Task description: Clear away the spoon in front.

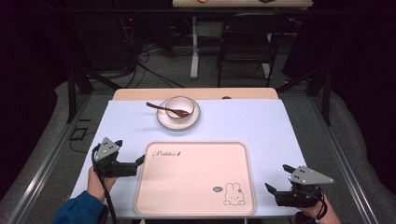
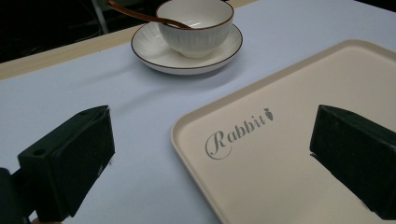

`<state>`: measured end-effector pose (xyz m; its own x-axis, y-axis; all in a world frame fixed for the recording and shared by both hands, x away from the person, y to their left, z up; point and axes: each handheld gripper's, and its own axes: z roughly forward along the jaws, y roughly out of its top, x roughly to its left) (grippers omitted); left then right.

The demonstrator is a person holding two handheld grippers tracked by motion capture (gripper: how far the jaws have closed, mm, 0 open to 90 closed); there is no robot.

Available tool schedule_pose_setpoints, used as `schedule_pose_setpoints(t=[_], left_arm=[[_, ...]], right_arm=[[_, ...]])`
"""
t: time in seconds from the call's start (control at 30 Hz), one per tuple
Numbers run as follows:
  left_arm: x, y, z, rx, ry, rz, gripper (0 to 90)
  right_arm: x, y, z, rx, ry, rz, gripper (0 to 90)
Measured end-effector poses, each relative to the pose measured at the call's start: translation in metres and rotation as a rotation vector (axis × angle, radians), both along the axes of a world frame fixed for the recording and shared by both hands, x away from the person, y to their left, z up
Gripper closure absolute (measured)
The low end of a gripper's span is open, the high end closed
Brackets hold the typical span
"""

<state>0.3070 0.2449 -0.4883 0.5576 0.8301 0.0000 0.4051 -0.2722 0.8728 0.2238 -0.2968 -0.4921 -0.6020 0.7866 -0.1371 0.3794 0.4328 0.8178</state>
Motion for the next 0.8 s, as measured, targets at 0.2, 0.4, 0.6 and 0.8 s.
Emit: schedule_pose_setpoints(t=[0.2, 0.4, 0.6, 0.8], left_arm=[[0.009, -0.007, 0.000, 0.003, -0.007, 0.011, 0.0], [0.017, -0.011, 0.000, 0.007, -0.001, 0.020, 0.0], [0.024, -0.014, 0.000, 0.008, -0.007, 0.033, 0.0], [0.038, -0.018, -0.001, -0.017, -0.001, 0.060, 0.0]], right_arm=[[0.000, 0.000, 0.000, 0.001, -0.001, 0.003, 13.9], [0.000, 0.000, 0.000, 0.003, 0.000, 0.005, 13.9], [0.001, 0.000, 0.000, 0.001, 0.000, 0.007, 13.9], [0.003, 0.002, 0.000, 0.001, 0.001, 0.012, 13.9]])
